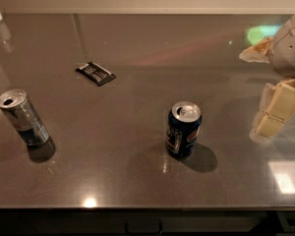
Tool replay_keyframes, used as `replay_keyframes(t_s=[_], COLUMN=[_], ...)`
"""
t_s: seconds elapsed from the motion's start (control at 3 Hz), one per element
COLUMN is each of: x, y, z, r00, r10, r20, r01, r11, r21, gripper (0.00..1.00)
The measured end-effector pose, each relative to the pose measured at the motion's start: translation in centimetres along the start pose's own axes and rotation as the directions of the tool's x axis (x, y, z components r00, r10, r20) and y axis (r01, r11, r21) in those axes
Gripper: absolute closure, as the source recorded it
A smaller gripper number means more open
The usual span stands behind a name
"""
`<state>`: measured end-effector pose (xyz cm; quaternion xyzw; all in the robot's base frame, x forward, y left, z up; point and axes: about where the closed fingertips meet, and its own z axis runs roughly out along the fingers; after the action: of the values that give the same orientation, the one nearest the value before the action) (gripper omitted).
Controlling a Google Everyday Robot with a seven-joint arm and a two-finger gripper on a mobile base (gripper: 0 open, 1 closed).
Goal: Move pepsi can near redbull can
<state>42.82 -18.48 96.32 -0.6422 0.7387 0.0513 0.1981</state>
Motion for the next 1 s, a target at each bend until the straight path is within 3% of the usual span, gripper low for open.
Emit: replay_keyframes(t_s=[0.33,1.0], x=[-2.8,-5.8], y=[1.7,3.6], z=[3.1,7.4], r00=[0.994,0.973], r10=[-0.060,-0.097], r20=[0.092,0.209], r01=[0.065,0.119], r11=[0.9968,0.9879], r21=[-0.047,-0.100], gripper=[0.00,0.00])
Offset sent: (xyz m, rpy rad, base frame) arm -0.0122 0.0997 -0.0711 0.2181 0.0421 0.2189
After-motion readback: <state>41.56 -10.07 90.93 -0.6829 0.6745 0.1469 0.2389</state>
